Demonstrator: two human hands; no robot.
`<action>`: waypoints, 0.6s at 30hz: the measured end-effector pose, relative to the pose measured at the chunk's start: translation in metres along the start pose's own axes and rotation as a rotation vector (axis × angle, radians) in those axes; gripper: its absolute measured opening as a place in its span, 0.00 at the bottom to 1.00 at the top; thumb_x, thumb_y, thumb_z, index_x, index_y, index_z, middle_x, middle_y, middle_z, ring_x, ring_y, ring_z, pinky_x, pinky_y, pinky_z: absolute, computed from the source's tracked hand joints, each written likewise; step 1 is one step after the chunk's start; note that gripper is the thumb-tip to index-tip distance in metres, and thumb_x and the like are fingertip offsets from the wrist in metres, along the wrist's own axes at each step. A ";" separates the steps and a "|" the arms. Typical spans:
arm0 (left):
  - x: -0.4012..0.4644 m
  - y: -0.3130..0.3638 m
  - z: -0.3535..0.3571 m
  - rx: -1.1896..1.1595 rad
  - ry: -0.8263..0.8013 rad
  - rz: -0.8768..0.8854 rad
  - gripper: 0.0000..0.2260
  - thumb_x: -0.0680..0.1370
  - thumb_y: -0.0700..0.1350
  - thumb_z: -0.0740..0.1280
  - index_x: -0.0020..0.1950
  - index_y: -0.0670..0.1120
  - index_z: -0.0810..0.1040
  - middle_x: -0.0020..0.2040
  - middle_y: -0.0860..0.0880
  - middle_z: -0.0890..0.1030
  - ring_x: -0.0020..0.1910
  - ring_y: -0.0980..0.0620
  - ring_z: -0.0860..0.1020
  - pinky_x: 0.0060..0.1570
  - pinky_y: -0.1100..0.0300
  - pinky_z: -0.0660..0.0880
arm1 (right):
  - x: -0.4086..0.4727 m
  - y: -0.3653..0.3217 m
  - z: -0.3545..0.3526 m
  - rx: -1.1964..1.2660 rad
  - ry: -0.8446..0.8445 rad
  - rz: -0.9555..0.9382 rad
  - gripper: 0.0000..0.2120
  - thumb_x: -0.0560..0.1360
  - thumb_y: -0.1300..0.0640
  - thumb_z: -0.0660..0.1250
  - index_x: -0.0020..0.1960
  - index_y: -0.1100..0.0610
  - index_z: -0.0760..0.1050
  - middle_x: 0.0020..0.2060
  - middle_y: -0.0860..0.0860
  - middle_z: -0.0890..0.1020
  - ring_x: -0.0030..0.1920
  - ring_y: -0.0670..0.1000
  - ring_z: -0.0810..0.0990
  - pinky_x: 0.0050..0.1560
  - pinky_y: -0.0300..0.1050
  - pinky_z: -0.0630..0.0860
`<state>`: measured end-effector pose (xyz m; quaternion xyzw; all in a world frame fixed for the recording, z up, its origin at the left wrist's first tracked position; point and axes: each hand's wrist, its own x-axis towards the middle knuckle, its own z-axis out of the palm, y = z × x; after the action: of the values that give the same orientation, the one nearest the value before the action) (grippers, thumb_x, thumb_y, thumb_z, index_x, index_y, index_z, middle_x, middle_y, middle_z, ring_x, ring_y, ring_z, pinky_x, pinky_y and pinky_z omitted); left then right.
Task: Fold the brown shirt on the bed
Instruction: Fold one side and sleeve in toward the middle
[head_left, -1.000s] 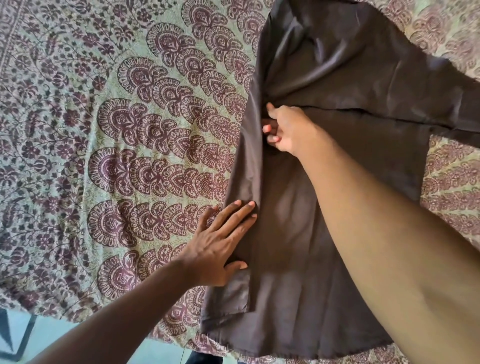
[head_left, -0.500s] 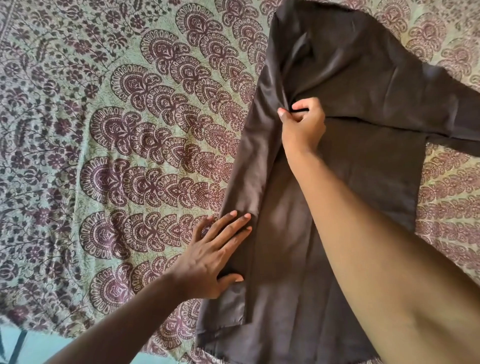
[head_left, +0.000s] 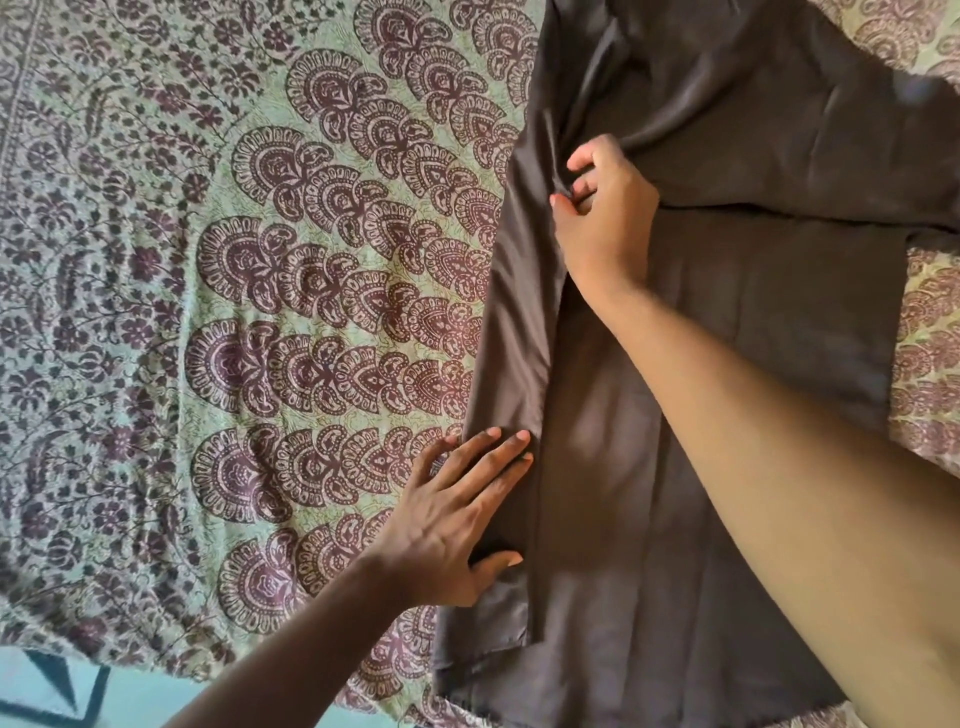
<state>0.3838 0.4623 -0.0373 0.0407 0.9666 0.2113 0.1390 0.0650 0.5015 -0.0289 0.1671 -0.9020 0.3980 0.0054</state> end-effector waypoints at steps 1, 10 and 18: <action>0.000 0.000 0.000 0.013 -0.009 -0.001 0.45 0.72 0.69 0.68 0.84 0.49 0.60 0.86 0.53 0.54 0.84 0.49 0.55 0.78 0.41 0.58 | -0.002 0.004 0.001 -0.053 -0.016 0.008 0.12 0.69 0.64 0.74 0.51 0.59 0.77 0.39 0.52 0.80 0.39 0.54 0.80 0.45 0.47 0.74; -0.001 0.000 0.005 0.122 -0.014 0.023 0.44 0.74 0.69 0.64 0.84 0.47 0.60 0.86 0.49 0.54 0.84 0.47 0.57 0.78 0.40 0.56 | -0.053 -0.001 -0.018 -0.327 -0.108 -0.638 0.10 0.76 0.60 0.67 0.55 0.63 0.80 0.56 0.61 0.80 0.55 0.64 0.80 0.51 0.59 0.77; -0.002 -0.002 0.009 0.179 -0.021 0.061 0.44 0.75 0.68 0.63 0.84 0.46 0.59 0.86 0.46 0.53 0.83 0.43 0.58 0.76 0.37 0.57 | -0.024 0.033 -0.011 -0.736 -0.538 -0.453 0.46 0.76 0.23 0.43 0.84 0.51 0.47 0.84 0.48 0.47 0.84 0.49 0.47 0.76 0.71 0.54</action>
<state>0.3886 0.4642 -0.0455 0.0845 0.9785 0.1276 0.1386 0.0763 0.5376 -0.0483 0.4418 -0.8932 -0.0144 -0.0824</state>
